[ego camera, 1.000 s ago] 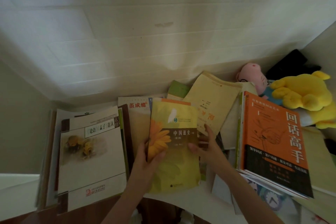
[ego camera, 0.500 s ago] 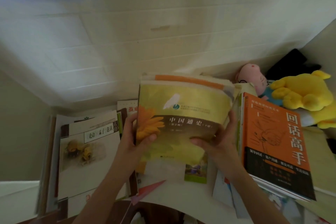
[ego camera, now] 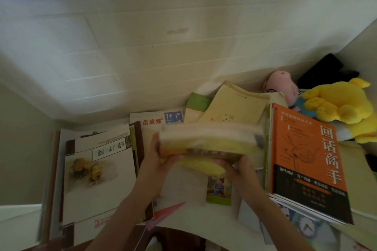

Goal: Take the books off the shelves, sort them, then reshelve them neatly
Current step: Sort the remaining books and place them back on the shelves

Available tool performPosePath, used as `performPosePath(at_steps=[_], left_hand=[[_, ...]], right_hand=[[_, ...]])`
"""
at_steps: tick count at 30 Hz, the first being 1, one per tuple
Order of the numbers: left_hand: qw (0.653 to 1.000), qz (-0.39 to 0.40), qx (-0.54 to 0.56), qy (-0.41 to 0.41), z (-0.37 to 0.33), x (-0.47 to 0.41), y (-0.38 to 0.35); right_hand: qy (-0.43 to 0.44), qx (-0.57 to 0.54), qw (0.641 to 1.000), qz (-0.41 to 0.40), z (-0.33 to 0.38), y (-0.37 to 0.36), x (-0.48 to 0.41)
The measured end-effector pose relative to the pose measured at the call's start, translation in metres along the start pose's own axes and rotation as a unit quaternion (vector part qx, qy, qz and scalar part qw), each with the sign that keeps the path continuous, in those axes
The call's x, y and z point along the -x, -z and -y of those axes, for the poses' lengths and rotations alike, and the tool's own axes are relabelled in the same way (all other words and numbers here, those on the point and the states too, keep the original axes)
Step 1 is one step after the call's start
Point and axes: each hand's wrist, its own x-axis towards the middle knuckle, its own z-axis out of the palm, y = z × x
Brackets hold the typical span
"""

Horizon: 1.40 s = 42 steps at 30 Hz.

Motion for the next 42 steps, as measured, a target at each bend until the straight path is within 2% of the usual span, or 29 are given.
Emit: performPosePath(at_steps=[2,4,6,8,9,11,12,14,17,22,24,27,32,39,42], left_hand=[[1.0,-0.017,-0.006,0.014,-0.009,-0.004,0.001],[0.999,-0.024,-0.01,0.033,-0.016,-0.007,0.005],[0.997,-0.026,0.007,0.065,-0.014,-0.006,0.008],[0.993,-0.032,0.003,0.112,-0.005,0.001,0.01],[0.991,-0.042,-0.004,0.13,0.001,0.005,0.011],[0.985,-0.061,-0.019,0.16,0.009,0.015,0.011],[0.983,-0.074,-0.015,0.169,0.012,0.018,0.012],[0.98,-0.094,-0.009,0.172,0.014,0.018,0.011],[0.985,-0.082,-0.039,0.144,0.004,0.012,0.013],[0.99,-0.087,-0.037,0.106,-0.021,0.005,0.017],[0.99,-0.096,-0.026,0.101,-0.03,0.005,0.022],[0.987,-0.109,-0.012,0.115,-0.037,0.007,0.035],[0.968,-0.123,0.112,0.189,-0.033,0.012,0.057],[0.945,-0.128,0.201,0.225,-0.038,0.007,0.08],[0.938,-0.115,0.226,0.237,-0.035,0.004,0.085]], right_hand=[[0.034,-0.067,0.997,0.032,0.013,0.004,-0.003],[-0.003,-0.153,0.984,0.096,0.023,0.007,-0.009],[-0.066,-0.169,0.973,0.141,0.018,0.006,-0.016],[-0.117,-0.103,0.974,0.165,0.008,-0.003,-0.02],[-0.131,-0.036,0.978,0.159,0.001,-0.009,-0.021],[-0.158,0.084,0.979,0.093,-0.02,-0.019,-0.019],[-0.174,0.087,0.979,0.066,-0.033,-0.023,-0.016],[-0.228,-0.009,0.972,0.057,-0.052,-0.035,-0.01],[-0.329,-0.165,0.927,0.069,-0.048,-0.048,-0.001],[-0.384,-0.219,0.894,0.071,-0.042,-0.053,0.002],[-0.368,-0.212,0.902,0.075,-0.041,-0.056,0.001],[-0.323,-0.215,0.921,0.037,-0.038,-0.059,0.012],[-0.243,-0.134,0.96,-0.023,-0.011,-0.05,0.037],[-0.138,-0.067,0.984,-0.087,0.04,-0.015,0.052],[-0.104,-0.083,0.986,-0.101,0.076,0.013,0.055]])
